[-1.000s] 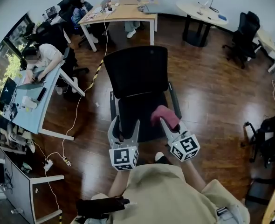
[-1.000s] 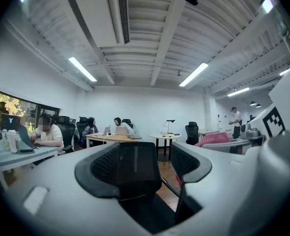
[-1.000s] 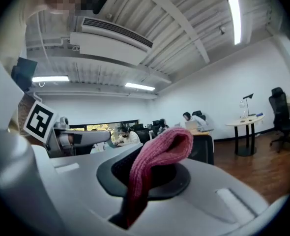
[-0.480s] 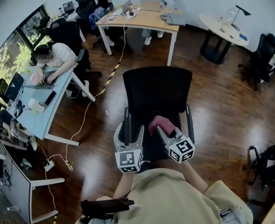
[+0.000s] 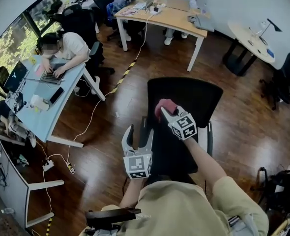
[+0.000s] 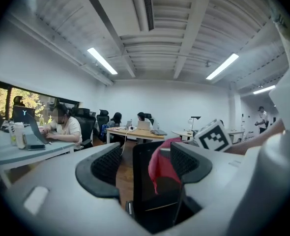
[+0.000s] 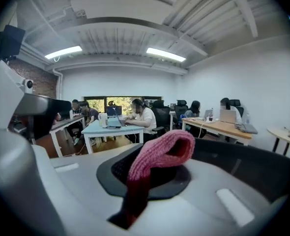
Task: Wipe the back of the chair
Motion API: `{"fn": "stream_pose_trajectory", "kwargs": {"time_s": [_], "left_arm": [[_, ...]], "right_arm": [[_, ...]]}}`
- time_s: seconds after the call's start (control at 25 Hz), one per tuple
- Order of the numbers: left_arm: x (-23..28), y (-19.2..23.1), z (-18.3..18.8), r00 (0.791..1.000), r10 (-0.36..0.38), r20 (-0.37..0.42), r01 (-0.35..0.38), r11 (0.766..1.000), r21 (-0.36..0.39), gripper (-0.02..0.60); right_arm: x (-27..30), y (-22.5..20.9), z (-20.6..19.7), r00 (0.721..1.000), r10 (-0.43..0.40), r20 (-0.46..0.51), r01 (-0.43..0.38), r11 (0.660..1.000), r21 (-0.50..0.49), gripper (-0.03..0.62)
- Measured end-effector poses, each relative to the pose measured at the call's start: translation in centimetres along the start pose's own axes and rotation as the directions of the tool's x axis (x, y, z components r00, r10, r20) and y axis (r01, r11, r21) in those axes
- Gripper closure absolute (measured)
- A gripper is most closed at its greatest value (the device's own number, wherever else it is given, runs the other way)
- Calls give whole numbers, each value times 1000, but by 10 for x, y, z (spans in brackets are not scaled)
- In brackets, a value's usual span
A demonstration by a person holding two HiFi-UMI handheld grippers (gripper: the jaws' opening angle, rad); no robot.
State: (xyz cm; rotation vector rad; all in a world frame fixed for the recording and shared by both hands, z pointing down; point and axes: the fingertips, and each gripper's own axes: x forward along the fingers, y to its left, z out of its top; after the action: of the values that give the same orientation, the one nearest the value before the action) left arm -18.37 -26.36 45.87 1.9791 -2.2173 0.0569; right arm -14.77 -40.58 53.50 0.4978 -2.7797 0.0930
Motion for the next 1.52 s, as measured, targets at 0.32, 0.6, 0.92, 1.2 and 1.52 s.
{"fn": "stream_pose_trajectory", "kwargs": {"time_s": [0.32,0.6,0.92,1.2,1.52], "left_arm": [[7,19,-24,984,143,-111,-145,989,-19,291],[50,-2,-29,987,96,-129,-96,995,11,288],[110,-66,-27,989,-69,-134,73,997,24,288],[122,-95,-21,986,-112,-124,115,993,16,290],[95,-53,-23,992,1,-124,-3,1000,-12,293]], "right_arm": [[136,-55,2,991,111,-72,-117,990,-78,576],[141,-112,-27,992,60,-109,-76,986,-150,575],[-34,-267,-89,952,-286,-106,287,958,-9,576],[-147,-337,-132,828,-535,-167,551,831,75,576],[-8,-195,-90,986,-138,-90,147,983,108,576]]}}
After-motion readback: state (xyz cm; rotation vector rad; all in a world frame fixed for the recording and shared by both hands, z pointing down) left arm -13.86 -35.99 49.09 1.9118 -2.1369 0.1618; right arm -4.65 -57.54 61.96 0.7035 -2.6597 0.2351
